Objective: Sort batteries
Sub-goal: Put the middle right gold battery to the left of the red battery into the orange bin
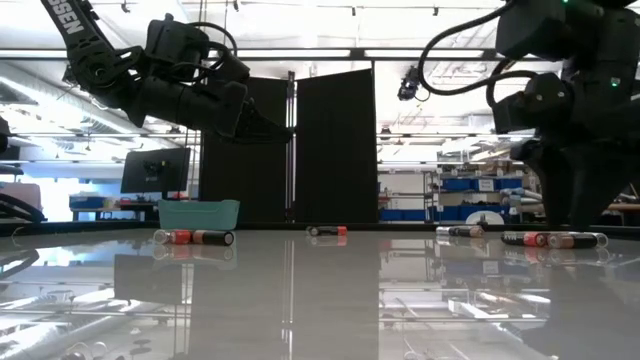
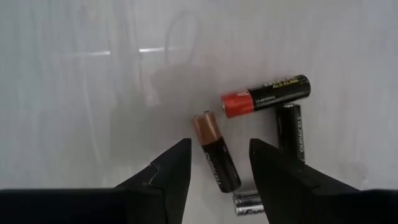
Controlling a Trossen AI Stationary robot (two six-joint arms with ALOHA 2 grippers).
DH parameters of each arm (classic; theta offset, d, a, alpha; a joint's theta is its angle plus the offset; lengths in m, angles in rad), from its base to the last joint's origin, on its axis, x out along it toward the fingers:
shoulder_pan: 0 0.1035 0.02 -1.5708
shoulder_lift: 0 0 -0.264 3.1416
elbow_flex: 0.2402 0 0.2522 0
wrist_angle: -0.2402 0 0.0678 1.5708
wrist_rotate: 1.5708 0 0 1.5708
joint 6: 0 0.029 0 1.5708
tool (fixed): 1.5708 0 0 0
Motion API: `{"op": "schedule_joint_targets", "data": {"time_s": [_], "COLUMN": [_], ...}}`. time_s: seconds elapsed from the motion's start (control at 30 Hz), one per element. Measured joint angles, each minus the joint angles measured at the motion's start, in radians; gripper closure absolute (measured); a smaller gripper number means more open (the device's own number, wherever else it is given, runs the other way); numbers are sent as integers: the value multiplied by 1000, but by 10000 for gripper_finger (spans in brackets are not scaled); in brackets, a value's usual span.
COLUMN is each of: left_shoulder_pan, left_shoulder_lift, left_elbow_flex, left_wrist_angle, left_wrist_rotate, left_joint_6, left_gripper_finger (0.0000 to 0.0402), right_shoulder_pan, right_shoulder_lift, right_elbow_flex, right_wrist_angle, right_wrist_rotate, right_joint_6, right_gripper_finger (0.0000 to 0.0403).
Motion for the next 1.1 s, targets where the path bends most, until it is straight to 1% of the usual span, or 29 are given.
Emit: {"op": "schedule_joint_targets", "data": {"time_s": [0.23,0.4,0.53,0.6,0.67,0.83,0.93,1.1], "left_shoulder_pan": [0,0,0,0,0,0,0,0], "left_shoulder_lift": [0,0,0,0,0,0,0,0], "left_elbow_flex": [0,0,0,0,0,0,0,0], "left_wrist_angle": [0,-17,-32,-33,-34,-36,-37,-44], "left_wrist_rotate": [0,0,0,0,0,0,0,0], "left_joint_6": [0,0,0,0,0,1,0,0], "left_gripper_finger": [271,271,271,271,271,271,271,271], "right_shoulder_pan": [0,1,1,1,1,1,8,34], "right_shoulder_lift": [11,99,156,169,170,162,157,155], "right_elbow_flex": [0,4,23,37,52,87,119,207], "right_wrist_angle": [17,41,34,20,8,-24,-8,-51], "right_wrist_rotate": [-1,-41,-51,-53,-55,-65,-74,-85], "right_joint_6": [-8,-32,-56,-60,-63,-63,-58,-7], "right_gripper_finger": [233,237,244,256,276,347,348,348]}}
